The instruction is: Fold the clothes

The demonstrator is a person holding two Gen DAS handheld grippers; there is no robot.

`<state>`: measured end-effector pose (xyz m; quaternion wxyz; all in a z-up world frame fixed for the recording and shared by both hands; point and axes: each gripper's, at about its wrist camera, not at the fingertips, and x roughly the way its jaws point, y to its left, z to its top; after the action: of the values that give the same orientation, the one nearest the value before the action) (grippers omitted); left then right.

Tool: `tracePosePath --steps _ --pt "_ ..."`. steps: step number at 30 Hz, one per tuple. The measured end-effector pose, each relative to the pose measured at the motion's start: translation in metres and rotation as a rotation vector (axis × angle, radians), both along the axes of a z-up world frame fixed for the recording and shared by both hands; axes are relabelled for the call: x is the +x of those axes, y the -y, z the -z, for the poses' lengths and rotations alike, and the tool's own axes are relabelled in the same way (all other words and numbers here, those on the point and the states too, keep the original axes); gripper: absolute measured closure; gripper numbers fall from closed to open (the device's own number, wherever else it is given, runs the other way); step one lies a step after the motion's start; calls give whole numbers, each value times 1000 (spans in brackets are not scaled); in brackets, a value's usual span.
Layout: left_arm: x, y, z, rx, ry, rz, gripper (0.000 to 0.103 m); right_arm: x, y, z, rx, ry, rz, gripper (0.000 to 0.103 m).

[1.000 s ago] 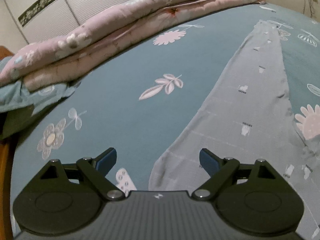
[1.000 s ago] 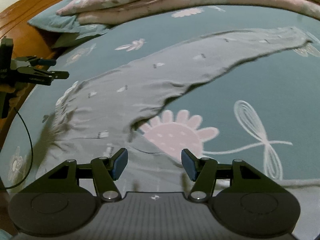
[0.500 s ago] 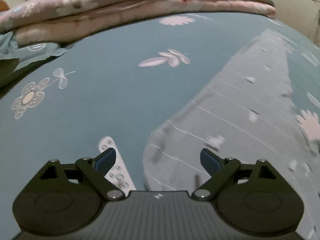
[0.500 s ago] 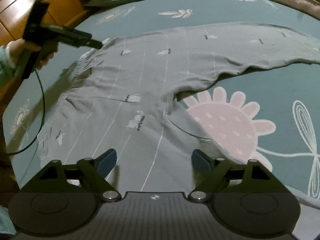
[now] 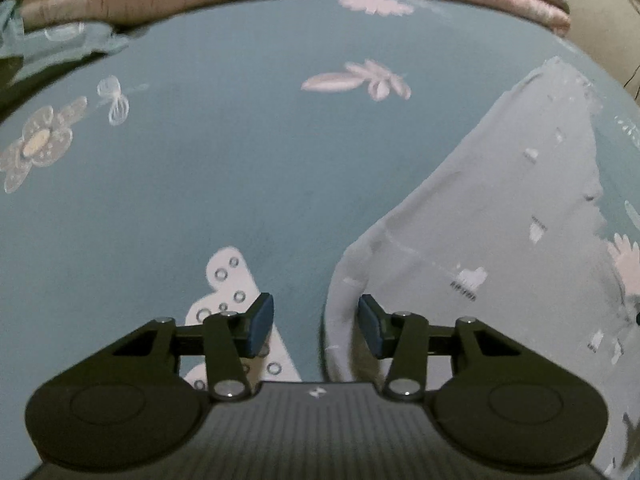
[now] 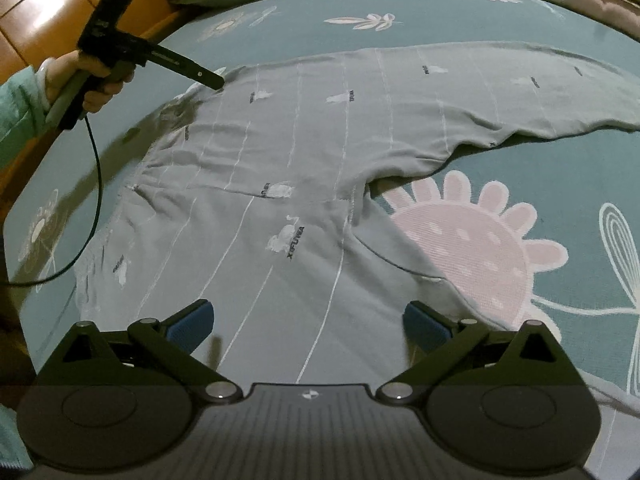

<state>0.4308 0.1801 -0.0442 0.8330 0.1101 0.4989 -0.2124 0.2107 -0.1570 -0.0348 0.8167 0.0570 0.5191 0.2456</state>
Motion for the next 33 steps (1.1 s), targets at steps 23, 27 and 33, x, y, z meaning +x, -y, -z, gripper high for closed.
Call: tracePosePath --steps 23,27,33 --pt "-2 23 0 61 7 104 85 1 -1 2 -20 -2 -37 0" --pt "-7 34 1 92 22 139 99 0 -2 2 -29 7 -47 0" --pt "-14 41 0 112 46 137 101 -1 -5 2 -45 16 -58 0"
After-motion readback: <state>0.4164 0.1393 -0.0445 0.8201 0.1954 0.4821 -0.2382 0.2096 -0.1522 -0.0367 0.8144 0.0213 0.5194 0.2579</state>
